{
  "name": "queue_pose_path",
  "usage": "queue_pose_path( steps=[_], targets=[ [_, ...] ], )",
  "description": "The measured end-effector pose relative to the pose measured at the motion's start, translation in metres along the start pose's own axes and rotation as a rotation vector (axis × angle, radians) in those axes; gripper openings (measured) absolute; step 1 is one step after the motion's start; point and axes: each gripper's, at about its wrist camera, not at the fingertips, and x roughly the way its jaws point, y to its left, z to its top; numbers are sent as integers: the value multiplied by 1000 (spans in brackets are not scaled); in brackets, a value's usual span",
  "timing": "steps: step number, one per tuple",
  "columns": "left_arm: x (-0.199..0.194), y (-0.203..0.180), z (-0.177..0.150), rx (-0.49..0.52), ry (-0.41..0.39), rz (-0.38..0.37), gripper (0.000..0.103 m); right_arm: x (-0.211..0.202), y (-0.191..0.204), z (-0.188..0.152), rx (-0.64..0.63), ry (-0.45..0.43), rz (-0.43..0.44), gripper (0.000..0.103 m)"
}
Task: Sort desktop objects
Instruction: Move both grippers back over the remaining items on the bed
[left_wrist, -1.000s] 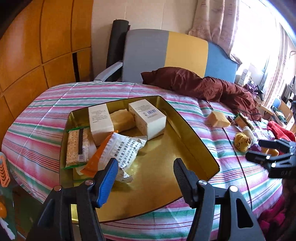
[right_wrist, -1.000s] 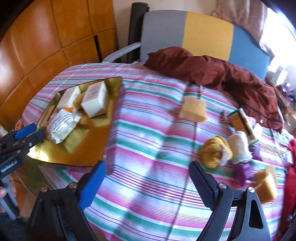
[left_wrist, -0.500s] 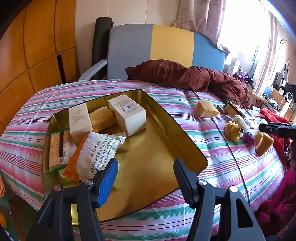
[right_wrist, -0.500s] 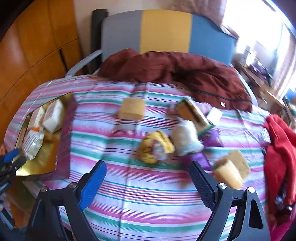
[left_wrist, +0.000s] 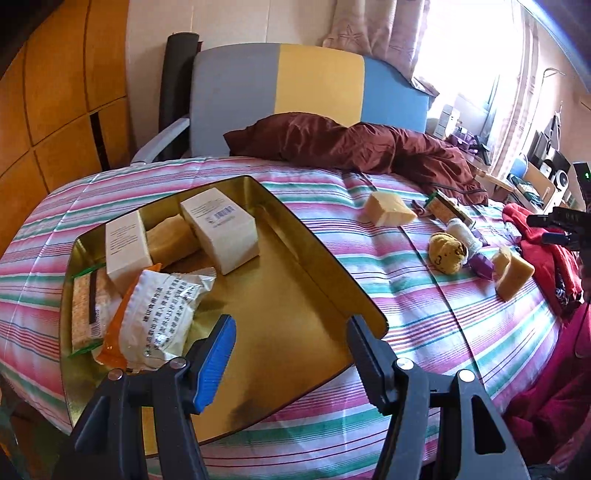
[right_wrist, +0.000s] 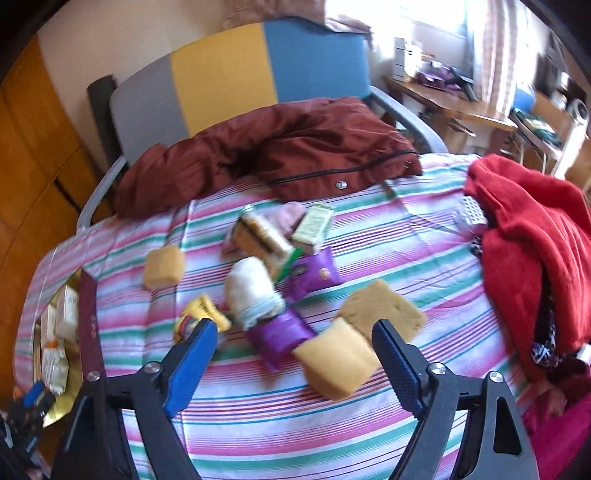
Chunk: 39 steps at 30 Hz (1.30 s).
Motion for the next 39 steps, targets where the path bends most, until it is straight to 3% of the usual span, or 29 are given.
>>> queue_pose_path(
  steps=[12, 16, 20, 24, 30, 32, 34, 35, 39],
  targets=[
    [11, -24, 11, 57, 19, -55, 63, 18, -35, -1, 62, 99, -15, 86],
    [14, -37, 15, 79, 20, -76, 63, 25, -53, -5, 153, 130, 54, 88],
    [17, -53, 20, 113, 23, -109, 63, 41, -52, -17, 163, 205, 51, 88],
    [22, -71, 25, 150, 31, -134, 63, 54, -49, -26, 170, 234, 72, 96],
    [32, -96, 34, 182, 48, -183, 64, 69, -50, -28, 190, 252, 85, 96],
    [38, -105, 37, 194, 59, -204, 64, 74, -50, -28, 183, 263, 75, 92],
    [48, -115, 40, 193, 83, -236, 64, 77, -46, -28, 156, 266, 48, 68],
    [51, -117, 42, 190, 91, -246, 64, 78, -46, -28, 151, 272, 51, 63],
    [73, -134, 53, 191, 130, -285, 64, 76, -40, -29, 116, 262, 31, 57]
  ],
)
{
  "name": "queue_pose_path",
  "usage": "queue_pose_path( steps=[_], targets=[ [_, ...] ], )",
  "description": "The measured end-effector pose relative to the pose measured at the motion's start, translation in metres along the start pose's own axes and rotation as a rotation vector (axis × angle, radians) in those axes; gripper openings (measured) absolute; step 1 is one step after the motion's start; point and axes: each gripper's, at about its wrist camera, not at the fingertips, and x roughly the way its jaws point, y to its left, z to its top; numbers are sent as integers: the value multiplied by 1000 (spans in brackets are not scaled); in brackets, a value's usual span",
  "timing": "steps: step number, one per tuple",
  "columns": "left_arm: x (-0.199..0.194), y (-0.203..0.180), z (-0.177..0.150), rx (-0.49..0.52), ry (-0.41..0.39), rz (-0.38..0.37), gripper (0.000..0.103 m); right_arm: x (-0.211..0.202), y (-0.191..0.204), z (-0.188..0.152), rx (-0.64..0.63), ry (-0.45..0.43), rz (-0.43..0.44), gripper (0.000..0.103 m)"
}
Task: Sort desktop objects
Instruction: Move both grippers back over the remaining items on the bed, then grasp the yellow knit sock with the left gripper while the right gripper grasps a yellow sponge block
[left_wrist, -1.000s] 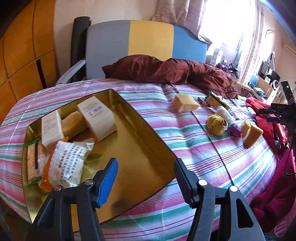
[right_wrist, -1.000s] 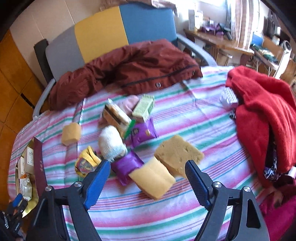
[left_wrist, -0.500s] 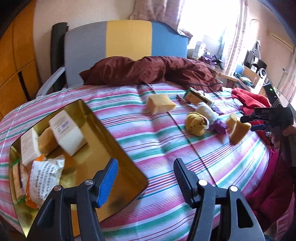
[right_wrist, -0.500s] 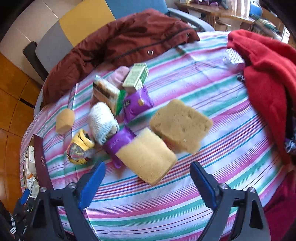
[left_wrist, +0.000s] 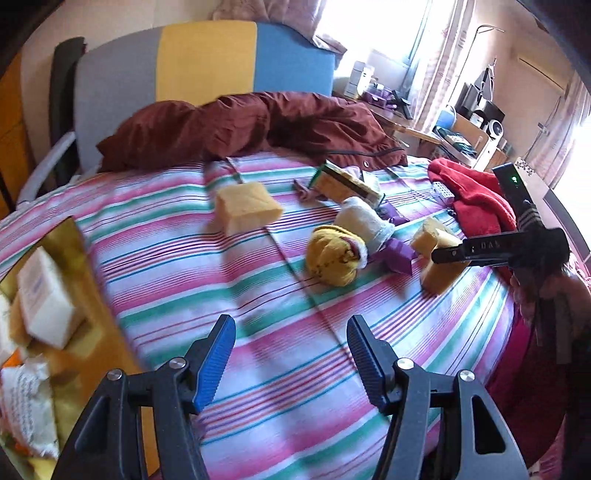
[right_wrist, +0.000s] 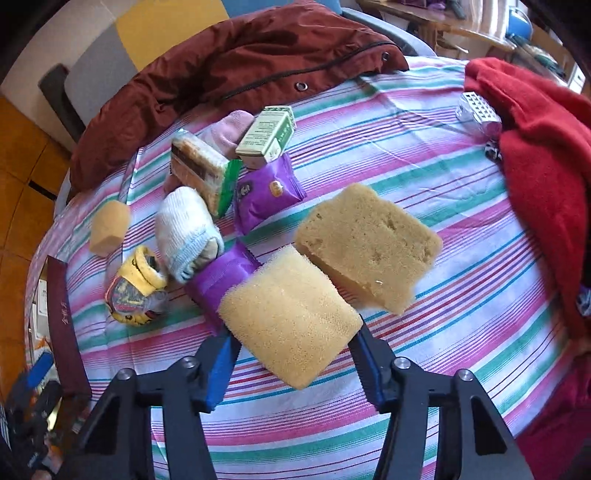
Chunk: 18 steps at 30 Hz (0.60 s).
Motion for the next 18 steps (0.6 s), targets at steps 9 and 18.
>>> queue_pose_path(
  steps=[9, 18],
  targets=[
    [54, -15, 33, -1, 65, -65, 64, -16, 4, 1, -28, -83, 59, 57],
    [95, -29, 60, 30, 111, -91, 64, -22, 14, 4, -70, -137, 79, 57]
  ],
)
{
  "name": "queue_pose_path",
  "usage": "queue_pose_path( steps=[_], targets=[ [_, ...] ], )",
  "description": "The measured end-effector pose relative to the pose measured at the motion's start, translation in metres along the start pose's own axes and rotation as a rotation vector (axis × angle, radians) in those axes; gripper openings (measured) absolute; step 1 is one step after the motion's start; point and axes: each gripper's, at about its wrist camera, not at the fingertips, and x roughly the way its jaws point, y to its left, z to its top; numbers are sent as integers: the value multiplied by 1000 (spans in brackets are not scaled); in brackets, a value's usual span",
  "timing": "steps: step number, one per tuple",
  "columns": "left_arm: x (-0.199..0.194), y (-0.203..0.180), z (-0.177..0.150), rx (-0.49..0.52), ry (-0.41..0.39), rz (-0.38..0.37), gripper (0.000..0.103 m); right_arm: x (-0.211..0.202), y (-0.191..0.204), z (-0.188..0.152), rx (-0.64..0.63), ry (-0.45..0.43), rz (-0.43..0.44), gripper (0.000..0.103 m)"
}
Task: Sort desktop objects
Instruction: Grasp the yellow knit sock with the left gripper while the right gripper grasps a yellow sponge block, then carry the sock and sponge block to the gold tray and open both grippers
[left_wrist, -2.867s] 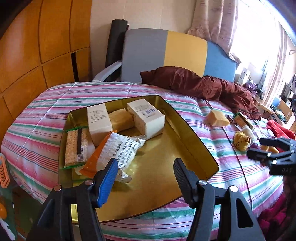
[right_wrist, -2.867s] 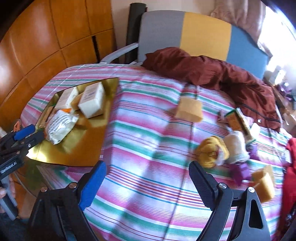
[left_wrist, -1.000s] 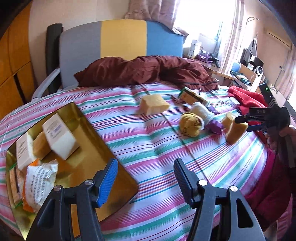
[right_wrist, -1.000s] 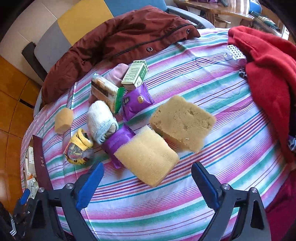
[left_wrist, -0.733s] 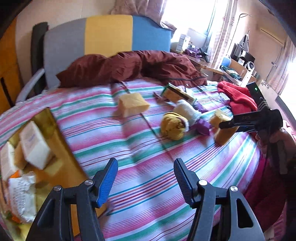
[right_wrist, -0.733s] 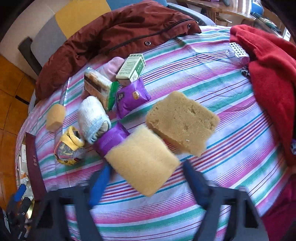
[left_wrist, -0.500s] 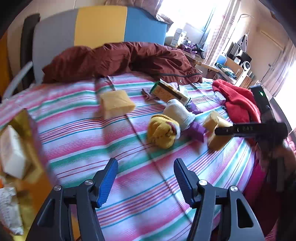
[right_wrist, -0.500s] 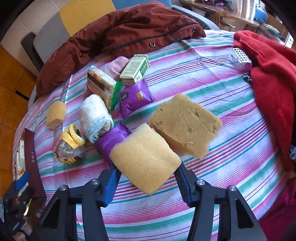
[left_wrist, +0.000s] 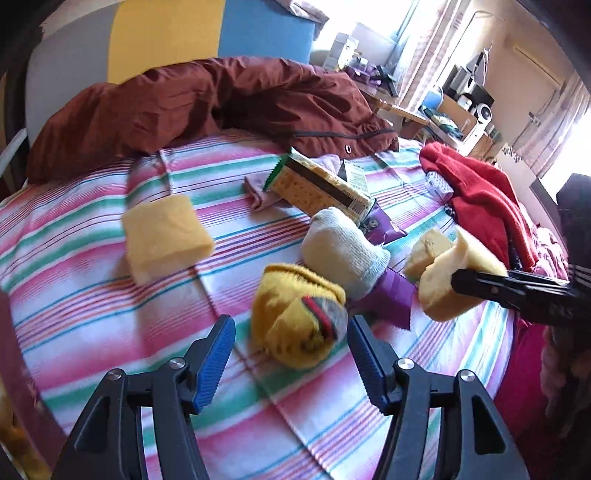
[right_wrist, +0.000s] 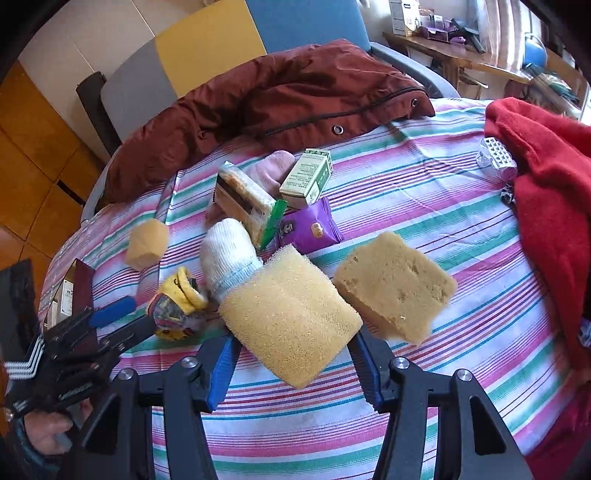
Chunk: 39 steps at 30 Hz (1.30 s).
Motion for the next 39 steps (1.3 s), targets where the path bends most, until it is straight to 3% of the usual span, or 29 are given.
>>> queue_pose_path(
  steps=[7, 9, 19, 31, 39],
  targets=[
    [36, 3, 10, 7, 65, -21, 62, -3, -1, -2, 0, -15, 9, 57],
    [41, 4, 8, 3, 74, -51, 53, -2, 0, -2, -6, -15, 15, 57],
    [28, -4, -5, 34, 4, -18, 39, -7, 4, -1, -27, -45, 44, 57],
    [-47, -2, -31, 24, -130, 57, 38, -26, 32, -5, -155, -136, 148, 57],
    [-116, 14, -61, 22, -261, 163, 38, -22, 49, -11, -229, -103, 150, 58]
  ],
)
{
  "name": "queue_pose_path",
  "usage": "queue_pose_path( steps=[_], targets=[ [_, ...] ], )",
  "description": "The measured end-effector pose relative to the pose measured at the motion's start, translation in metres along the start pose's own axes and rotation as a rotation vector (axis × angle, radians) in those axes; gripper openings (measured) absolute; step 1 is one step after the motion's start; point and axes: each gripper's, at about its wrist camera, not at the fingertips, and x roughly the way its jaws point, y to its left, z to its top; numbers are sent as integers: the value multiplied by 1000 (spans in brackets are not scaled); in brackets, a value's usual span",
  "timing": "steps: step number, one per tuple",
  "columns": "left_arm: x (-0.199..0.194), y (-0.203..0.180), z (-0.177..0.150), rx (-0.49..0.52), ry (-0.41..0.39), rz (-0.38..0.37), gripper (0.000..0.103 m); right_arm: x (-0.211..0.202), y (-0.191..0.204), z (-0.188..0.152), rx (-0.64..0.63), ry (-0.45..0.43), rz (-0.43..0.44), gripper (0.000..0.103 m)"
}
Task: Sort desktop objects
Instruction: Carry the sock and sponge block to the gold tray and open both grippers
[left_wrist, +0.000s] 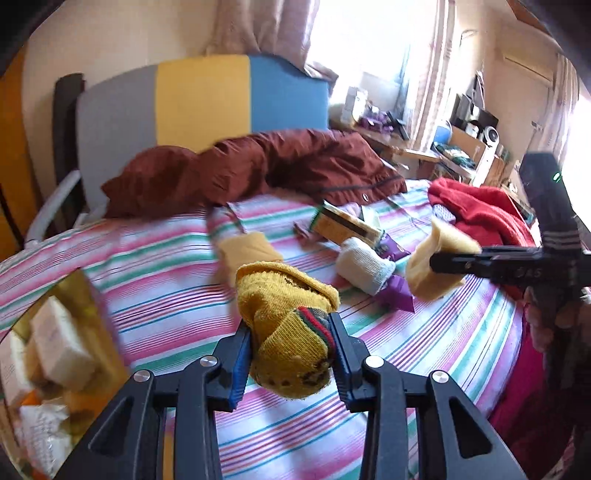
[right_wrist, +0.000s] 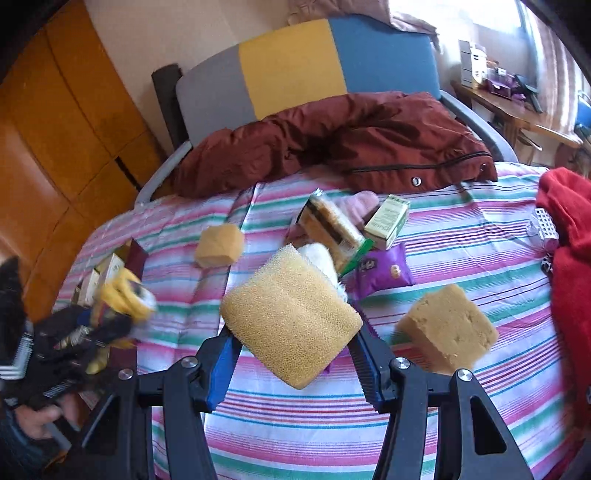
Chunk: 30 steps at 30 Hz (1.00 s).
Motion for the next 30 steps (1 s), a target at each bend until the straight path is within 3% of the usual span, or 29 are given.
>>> queue_pose_path(
  steps=[10, 24, 30],
  targets=[
    [-53, 41, -24, -86, -62, 64, 38, -1, 51, -7, -108, 33, 9, 57],
    [-112, 90, -55, -182, -119, 199, 38, 10, 179, -18, -253, 60, 229, 58],
    [-132, 135, -88, -305, -105, 280, 39, 24, 226, -26, -299, 92, 316, 58]
  ],
)
